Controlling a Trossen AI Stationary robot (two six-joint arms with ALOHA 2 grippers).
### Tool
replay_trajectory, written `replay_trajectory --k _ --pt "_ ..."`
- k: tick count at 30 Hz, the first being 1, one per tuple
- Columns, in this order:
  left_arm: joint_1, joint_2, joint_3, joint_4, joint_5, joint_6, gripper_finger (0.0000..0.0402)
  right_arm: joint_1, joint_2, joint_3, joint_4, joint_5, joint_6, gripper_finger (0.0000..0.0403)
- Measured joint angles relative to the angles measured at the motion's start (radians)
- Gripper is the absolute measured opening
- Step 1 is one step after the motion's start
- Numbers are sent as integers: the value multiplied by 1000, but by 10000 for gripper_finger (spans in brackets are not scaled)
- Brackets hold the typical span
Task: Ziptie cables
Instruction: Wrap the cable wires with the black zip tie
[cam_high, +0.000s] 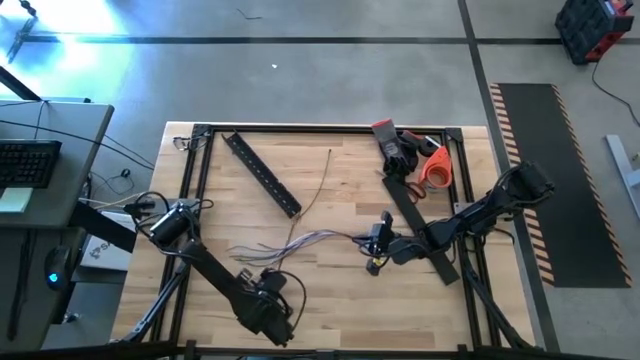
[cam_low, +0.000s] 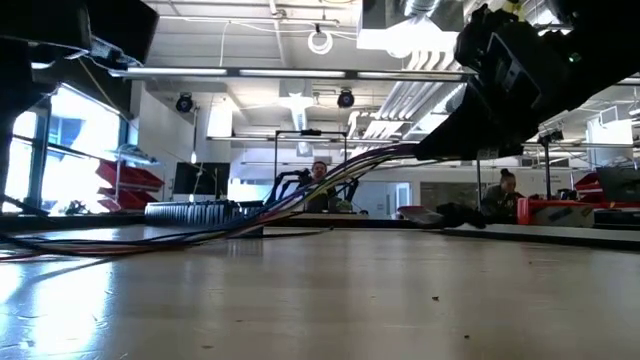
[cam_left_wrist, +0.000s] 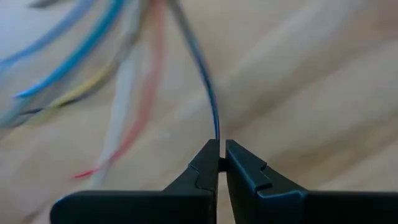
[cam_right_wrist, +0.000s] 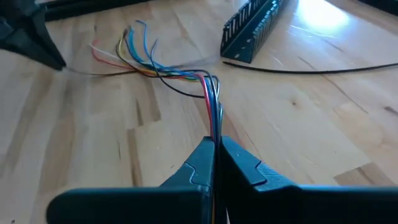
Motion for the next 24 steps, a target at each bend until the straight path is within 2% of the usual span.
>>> replay_trajectory --k 7,12,19,24 --pt "34 37 0 110 -36 94 10 6 0 0 -21 -3 -45 0" --pt "43 31 0 108 -75 193 54 7 0 -2 -80 -2 -19 12" --pt "26 -66 0 85 -176 312 143 9 -3 -2 -133 5 24 109" --pt "-42 -159 0 85 -279 457 176 24 -12 0 -131 -5 -64 174"
